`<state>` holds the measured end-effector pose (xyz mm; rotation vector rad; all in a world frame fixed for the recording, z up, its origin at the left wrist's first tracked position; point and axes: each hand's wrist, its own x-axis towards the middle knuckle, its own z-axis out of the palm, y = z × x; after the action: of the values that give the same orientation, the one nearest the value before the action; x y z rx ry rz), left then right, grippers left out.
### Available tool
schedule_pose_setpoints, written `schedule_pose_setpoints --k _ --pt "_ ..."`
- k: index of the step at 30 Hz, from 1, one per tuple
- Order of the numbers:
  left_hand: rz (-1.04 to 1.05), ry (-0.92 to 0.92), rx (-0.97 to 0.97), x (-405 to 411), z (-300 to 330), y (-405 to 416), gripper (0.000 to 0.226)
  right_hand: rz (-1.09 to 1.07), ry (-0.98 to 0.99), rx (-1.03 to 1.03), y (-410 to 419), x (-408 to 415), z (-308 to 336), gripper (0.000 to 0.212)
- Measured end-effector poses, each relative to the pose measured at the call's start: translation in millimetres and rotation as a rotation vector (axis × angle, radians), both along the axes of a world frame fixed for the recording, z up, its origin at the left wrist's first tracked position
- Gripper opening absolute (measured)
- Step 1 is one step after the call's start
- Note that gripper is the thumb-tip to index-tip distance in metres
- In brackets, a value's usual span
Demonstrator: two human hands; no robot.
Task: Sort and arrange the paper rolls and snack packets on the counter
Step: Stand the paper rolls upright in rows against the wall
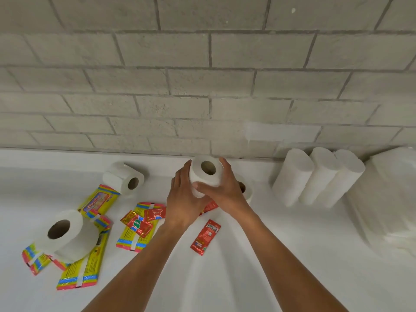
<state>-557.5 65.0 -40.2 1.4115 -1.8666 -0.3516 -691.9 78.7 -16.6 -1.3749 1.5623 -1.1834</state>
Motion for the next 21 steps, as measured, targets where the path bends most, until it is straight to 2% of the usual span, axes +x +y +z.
schedule_pose_setpoints --k 4,6,13,21 --pt "-0.027 0.055 0.107 17.8 -4.8 -5.7 0.105 0.002 0.054 -0.036 -17.3 15.3 0.4 0.077" --pt "0.002 0.075 0.181 31.7 -11.4 -9.6 0.106 -0.019 0.089 -0.025 -27.1 21.1 -3.3 0.082" --pt "0.062 0.111 0.263 80.7 -40.1 3.4 0.084 -0.081 0.155 0.048 -62.1 36.7 -21.7 0.093" --pt "0.022 0.138 0.344 117.6 -59.4 16.1 0.075 -0.146 0.231 0.097 -74.1 59.5 -49.1 0.098"
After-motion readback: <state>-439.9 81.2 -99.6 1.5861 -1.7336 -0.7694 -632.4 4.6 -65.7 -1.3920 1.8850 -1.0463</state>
